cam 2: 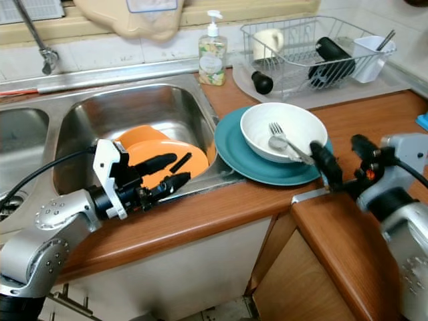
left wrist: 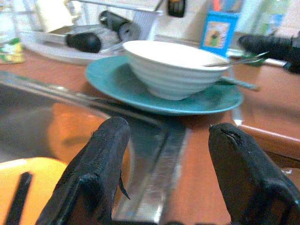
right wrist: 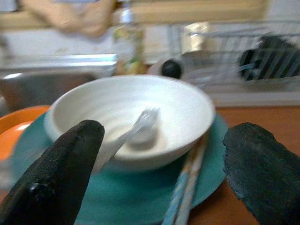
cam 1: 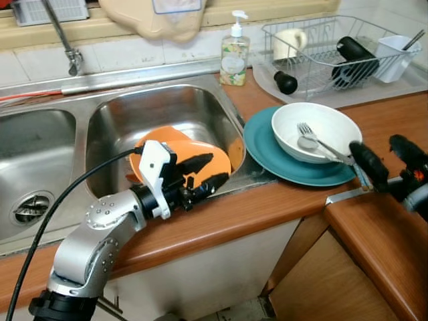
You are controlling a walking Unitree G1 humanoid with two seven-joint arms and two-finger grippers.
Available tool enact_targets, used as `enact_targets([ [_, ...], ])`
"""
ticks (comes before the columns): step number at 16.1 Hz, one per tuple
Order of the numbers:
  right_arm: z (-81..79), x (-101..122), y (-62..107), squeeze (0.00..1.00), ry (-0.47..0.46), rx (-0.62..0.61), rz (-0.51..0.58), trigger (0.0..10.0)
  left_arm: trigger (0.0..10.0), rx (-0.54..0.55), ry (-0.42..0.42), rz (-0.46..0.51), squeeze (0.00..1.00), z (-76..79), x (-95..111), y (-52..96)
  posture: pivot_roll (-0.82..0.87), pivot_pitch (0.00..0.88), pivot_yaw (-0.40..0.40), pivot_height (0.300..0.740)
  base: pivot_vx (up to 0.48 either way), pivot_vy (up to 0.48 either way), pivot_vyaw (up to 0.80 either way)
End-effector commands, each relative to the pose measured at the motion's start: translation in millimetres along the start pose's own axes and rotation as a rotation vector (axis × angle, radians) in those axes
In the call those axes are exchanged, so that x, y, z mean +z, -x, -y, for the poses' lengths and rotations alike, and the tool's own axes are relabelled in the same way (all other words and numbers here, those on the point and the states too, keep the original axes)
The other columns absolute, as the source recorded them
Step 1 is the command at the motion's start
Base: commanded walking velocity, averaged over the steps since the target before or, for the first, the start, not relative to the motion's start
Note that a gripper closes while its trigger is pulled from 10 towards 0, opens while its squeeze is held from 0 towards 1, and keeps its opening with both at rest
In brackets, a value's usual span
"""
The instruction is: Kitchen organization
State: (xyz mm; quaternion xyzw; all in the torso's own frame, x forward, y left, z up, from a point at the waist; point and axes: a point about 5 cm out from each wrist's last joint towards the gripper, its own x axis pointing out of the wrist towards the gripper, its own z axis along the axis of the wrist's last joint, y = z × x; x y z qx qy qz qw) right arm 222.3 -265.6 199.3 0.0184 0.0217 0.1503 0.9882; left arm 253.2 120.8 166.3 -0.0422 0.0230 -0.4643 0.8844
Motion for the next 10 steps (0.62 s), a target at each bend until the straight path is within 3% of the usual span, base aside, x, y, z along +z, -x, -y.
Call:
enact_targets([
  [1,-5.9,2.6,1.3,0.0,-0.009,0.062,0.0,10.0,10.0,-0.031,-0.005,-0.007,0.0,3.7,1.6,1.2,-0.16,0.0,0.04,0.74,0.0,0.0,0.0],
  [10,-11.8,7.9,4.3,0.0,0.017,0.135,-0.004,10.0,10.0,-0.036,-0.006,-0.017,0.0,4.2,0.6,3.9,-0.15,0.0,0.03,0.74,0.0,0.0,0.0],
])
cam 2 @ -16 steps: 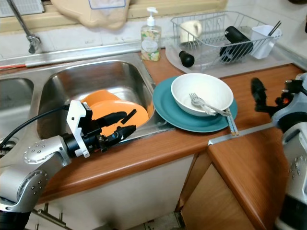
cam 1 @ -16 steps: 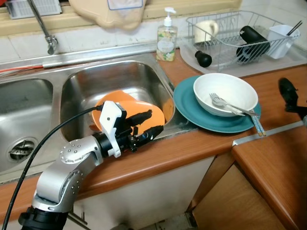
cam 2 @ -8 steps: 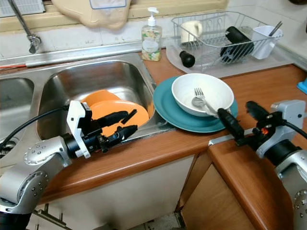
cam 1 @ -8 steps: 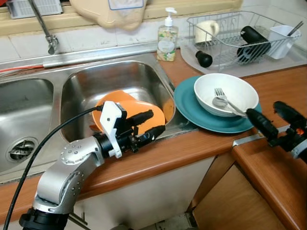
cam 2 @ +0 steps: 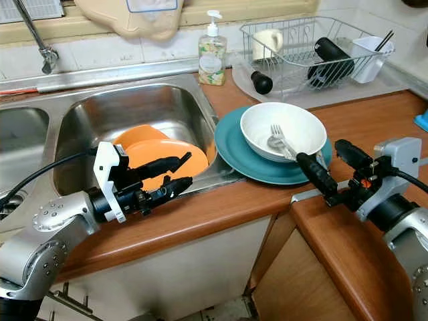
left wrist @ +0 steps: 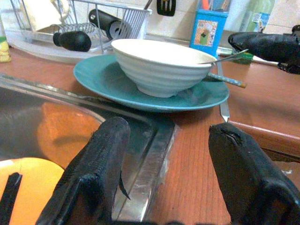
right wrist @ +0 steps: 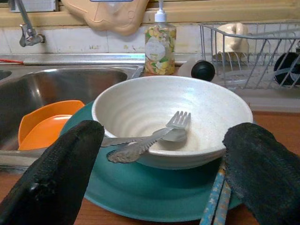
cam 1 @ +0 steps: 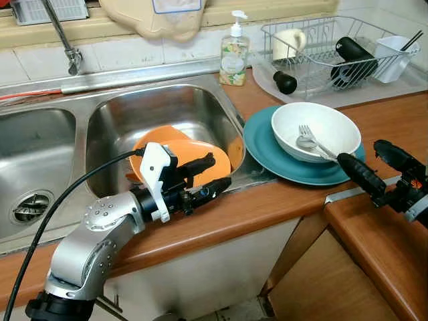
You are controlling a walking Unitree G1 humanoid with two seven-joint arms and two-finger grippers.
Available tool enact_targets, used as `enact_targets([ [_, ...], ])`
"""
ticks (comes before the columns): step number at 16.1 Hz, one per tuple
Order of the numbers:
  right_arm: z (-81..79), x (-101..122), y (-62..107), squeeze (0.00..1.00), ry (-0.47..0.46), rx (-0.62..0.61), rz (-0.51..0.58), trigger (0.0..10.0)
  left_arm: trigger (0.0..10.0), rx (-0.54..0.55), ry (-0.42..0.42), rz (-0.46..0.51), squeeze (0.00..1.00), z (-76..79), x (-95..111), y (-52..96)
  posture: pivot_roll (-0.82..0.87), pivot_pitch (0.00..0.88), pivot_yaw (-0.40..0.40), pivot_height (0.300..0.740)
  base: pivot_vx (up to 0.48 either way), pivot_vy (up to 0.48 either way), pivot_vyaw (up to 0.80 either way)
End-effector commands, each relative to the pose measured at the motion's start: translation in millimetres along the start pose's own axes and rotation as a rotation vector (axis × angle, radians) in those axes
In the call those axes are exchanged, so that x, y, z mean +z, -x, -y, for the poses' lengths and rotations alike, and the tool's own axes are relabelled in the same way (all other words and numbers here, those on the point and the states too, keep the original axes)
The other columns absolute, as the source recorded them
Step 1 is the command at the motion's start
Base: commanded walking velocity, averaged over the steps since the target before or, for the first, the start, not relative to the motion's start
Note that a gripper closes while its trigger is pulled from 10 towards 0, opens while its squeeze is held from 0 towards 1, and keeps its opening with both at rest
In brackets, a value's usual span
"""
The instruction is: Kitchen organization
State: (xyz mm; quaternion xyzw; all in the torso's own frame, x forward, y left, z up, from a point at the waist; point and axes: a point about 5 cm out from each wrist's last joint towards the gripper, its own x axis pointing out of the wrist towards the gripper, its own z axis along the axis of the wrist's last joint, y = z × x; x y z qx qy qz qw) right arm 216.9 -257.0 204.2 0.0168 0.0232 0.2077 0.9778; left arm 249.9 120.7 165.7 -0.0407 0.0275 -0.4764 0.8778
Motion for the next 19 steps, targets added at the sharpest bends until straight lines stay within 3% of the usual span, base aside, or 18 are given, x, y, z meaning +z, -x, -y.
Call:
enact_targets([
  [1,-2.7,4.2,3.1,0.0,0.008,0.024,0.005,10.0,10.0,-0.02,-0.005,-0.01,0.0,2.7,1.0,2.3,-0.15,0.0,0.03,0.74,0.0,0.0,0.0],
  [4,-4.7,1.8,5.8,0.0,0.03,0.046,-0.034,10.0,10.0,-0.055,0.005,-0.025,0.0,5.2,-0.2,1.9,-0.16,0.0,0.038,0.74,0.0,0.0,0.0],
  [8,12.5,-2.5,-1.4,0.0,0.066,-0.112,-0.063,10.0,10.0,-0.059,0.001,-0.03,0.0,4.6,0.4,1.3,-0.15,0.0,0.036,0.74,0.0,0.0,0.0],
  [11,21.2,4.2,5.5,0.0,0.081,-0.153,-0.043,10.0,10.0,-0.06,0.003,-0.032,0.0,4.6,0.8,2.7,-0.16,0.0,0.038,0.74,0.0,0.0,0.0],
  [15,13.9,4.1,6.9,0.0,0.044,-0.102,-0.02,9.9,10.0,-0.07,0.008,-0.031,0.0,5.8,0.5,1.1,-0.16,0.0,0.043,0.74,0.0,0.0,0.0],
  [16,10.4,2.2,4.6,0.0,0.032,-0.079,-0.024,7.3,10.0,-0.074,0.009,-0.03,0.0,6.2,0.6,0.2,-0.16,0.0,0.043,0.74,0.0,0.0,0.0],
  [17,8.3,-2.5,-1.3,0.0,0.018,-0.077,-0.036,1.4,10.0,-0.082,0.01,-0.031,0.0,6.2,1.3,-0.9,-0.16,0.0,0.045,0.74,0.0,0.0,0.0],
  [18,7.7,-5.8,-5.4,0.0,-0.006,-0.082,-0.033,0.0,10.0,-0.09,0.014,-0.032,0.0,6.8,1.3,-1.3,-0.16,0.0,0.045,0.74,0.0,0.0,0.0],
  [19,7.0,-7.6,-8.2,0.0,-0.018,-0.082,-0.033,0.0,10.0,-0.096,0.017,-0.034,0.0,7.0,1.3,-1.6,-0.16,0.0,0.046,0.74,0.0,0.0,0.0],
])
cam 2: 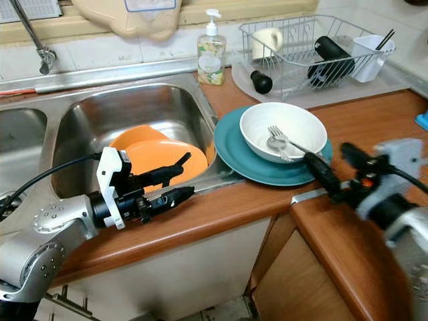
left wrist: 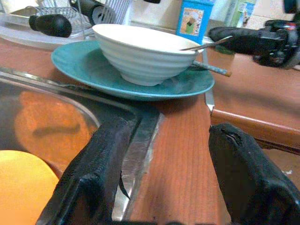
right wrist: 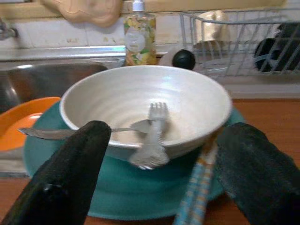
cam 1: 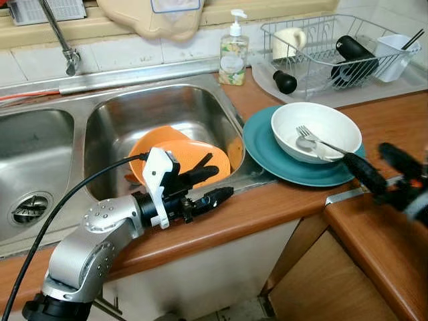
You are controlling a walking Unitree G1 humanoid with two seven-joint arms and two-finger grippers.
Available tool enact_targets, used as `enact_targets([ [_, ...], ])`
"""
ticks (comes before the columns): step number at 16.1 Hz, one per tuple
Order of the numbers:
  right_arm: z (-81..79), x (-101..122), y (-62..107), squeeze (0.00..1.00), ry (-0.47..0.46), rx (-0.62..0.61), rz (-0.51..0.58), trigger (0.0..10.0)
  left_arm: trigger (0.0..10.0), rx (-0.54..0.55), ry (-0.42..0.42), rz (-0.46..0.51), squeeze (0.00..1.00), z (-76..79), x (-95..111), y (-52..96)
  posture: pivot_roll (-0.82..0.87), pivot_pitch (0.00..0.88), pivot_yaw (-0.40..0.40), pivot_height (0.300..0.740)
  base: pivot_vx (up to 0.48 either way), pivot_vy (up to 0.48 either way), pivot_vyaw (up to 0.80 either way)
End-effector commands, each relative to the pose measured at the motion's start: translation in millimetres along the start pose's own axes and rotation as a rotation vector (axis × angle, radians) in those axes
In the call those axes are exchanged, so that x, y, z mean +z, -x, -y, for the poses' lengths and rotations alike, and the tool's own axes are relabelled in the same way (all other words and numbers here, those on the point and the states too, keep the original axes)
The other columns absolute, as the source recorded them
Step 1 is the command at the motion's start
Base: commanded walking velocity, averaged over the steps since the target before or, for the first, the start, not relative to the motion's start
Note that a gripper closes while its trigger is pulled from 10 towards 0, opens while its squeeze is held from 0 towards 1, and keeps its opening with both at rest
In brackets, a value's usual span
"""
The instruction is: Kitchen organization
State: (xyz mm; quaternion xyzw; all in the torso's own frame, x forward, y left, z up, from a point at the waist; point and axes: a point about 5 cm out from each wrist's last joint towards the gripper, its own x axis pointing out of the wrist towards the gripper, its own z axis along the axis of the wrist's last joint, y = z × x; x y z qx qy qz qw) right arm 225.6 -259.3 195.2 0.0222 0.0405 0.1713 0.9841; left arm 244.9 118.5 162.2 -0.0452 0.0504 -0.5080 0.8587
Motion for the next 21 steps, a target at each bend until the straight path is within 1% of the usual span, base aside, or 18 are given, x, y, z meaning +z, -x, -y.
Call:
enact_targets([
  [1,0.4,0.0,-2.5,0.0,-0.002,-0.007,-0.005,0.0,10.0,-0.025,-0.013,0.004,0.0,2.0,5.6,-2.5,-0.16,0.0,0.046,0.74,0.0,0.0,0.0],
  [4,-2.0,-2.9,-6.5,0.0,-0.05,0.001,-0.008,0.0,10.0,-0.032,-0.006,0.002,0.0,3.3,5.3,-2.4,-0.16,0.0,0.047,0.74,0.0,0.0,0.0],
  [6,-2.3,-2.8,-8.0,0.0,-0.06,0.0,-0.001,0.0,10.0,-0.034,-0.001,0.001,0.0,3.8,5.0,-2.3,-0.16,0.0,0.045,0.74,0.0,0.0,0.0],
  [18,-6.8,-4.1,-5.5,0.0,-0.071,0.044,-0.008,0.0,10.0,-0.039,0.006,-0.004,0.0,3.6,4.7,-3.0,-0.16,0.0,0.048,0.74,0.0,0.0,0.0],
  [20,-5.9,-2.0,-5.4,0.0,-0.068,0.041,-0.004,0.0,10.0,-0.035,0.002,-0.002,0.0,2.8,5.3,-3.0,-0.16,0.0,0.048,0.74,0.0,0.0,0.0],
  [21,-4.3,2.8,-5.5,0.0,-0.061,0.035,0.014,0.0,10.0,-0.024,-0.008,0.003,0.0,1.3,6.4,-2.9,-0.16,0.0,0.048,0.74,0.0,0.0,0.0],
])
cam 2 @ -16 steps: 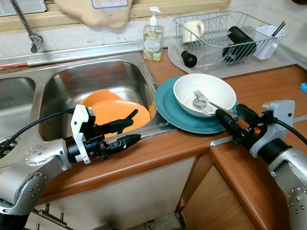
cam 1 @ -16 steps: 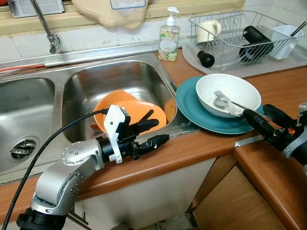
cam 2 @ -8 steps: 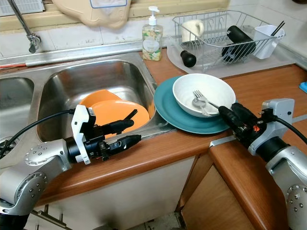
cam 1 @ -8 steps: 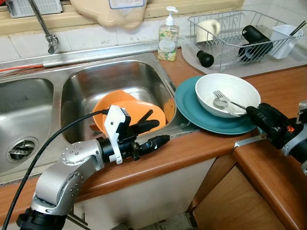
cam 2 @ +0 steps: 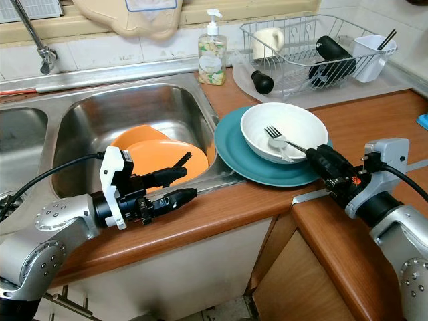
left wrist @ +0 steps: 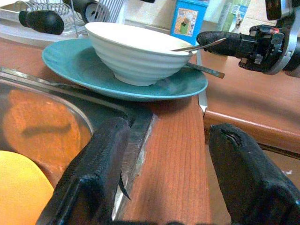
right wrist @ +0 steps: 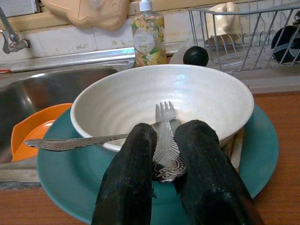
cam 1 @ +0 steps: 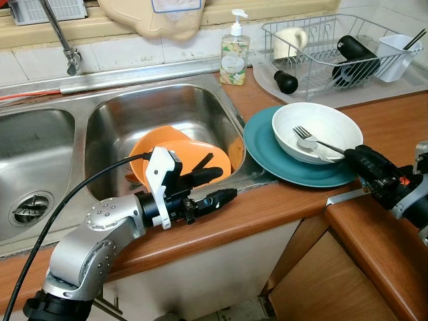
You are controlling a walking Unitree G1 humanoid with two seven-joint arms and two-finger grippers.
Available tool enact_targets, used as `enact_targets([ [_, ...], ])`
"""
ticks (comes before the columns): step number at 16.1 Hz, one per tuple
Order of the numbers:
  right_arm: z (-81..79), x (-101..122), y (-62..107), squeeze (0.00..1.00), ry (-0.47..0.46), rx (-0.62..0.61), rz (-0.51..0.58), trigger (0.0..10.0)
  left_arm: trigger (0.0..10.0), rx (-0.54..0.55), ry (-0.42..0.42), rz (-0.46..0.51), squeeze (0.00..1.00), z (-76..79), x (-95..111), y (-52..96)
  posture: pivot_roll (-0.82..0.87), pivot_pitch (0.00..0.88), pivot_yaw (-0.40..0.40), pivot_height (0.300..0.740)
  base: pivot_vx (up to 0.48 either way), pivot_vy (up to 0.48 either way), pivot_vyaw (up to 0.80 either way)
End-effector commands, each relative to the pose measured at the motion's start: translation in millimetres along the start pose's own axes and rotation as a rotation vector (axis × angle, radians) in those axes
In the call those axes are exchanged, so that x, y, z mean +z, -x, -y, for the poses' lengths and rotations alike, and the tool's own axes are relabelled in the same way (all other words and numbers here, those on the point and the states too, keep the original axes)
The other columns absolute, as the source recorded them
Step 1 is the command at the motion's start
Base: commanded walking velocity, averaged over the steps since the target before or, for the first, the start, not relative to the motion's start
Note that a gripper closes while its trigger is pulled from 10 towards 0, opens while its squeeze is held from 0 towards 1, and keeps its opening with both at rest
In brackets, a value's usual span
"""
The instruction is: Kitchen organization
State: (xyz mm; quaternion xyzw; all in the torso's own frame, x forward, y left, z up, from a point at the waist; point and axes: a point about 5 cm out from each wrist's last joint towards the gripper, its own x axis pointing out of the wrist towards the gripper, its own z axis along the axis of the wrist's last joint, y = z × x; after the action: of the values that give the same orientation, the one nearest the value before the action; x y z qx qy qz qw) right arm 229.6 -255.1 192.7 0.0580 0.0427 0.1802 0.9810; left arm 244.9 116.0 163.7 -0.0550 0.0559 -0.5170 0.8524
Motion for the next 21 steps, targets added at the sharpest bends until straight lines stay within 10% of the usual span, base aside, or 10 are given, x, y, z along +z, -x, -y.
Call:
enact_targets([
  [1,-1.8,9.3,-0.6,0.0,0.014,0.011,0.025,0.0,10.0,0.007,-0.04,0.007,0.0,-1.1,6.0,-0.8,-0.16,0.0,0.048,0.74,0.0,0.0,0.0],
  [4,-9.7,30.4,-5.9,0.0,0.03,0.045,0.102,0.0,10.0,0.059,-0.106,0.052,0.0,-7.8,18.9,-4.3,-0.16,0.0,0.048,0.74,0.0,0.0,0.0],
  [11,-65.5,46.3,-45.2,0.0,0.127,0.224,0.074,0.0,10.0,0.179,-0.579,0.064,0.0,-30.1,55.8,-24.6,-0.14,0.0,0.042,0.74,0.0,0.0,0.0],
  [12,-73.1,45.5,-51.0,0.0,0.12,0.249,0.071,0.0,8.9,0.192,-0.634,0.072,0.0,-33.1,60.1,-28.3,-0.14,0.0,0.042,0.74,0.0,0.0,0.0],
  [13,-79.9,44.8,-56.0,0.0,0.113,0.271,0.067,0.0,1.5,0.192,-0.679,0.076,0.0,-35.4,62.1,-32.4,-0.14,0.0,0.04,0.74,0.0,0.0,0.0],
  [14,-87.6,44.0,-61.2,0.0,0.106,0.296,0.065,0.0,0.0,0.187,-0.717,0.064,0.0,-37.6,62.1,-37.3,-0.13,0.0,0.037,0.74,0.0,0.0,0.0],
  [21,-116.2,42.2,-74.8,0.0,0.068,0.37,0.067,0.0,0.0,0.204,-0.955,0.074,0.0,-45.0,65.6,-50.9,-0.14,0.0,0.042,0.74,0.0,0.0,0.0],
])
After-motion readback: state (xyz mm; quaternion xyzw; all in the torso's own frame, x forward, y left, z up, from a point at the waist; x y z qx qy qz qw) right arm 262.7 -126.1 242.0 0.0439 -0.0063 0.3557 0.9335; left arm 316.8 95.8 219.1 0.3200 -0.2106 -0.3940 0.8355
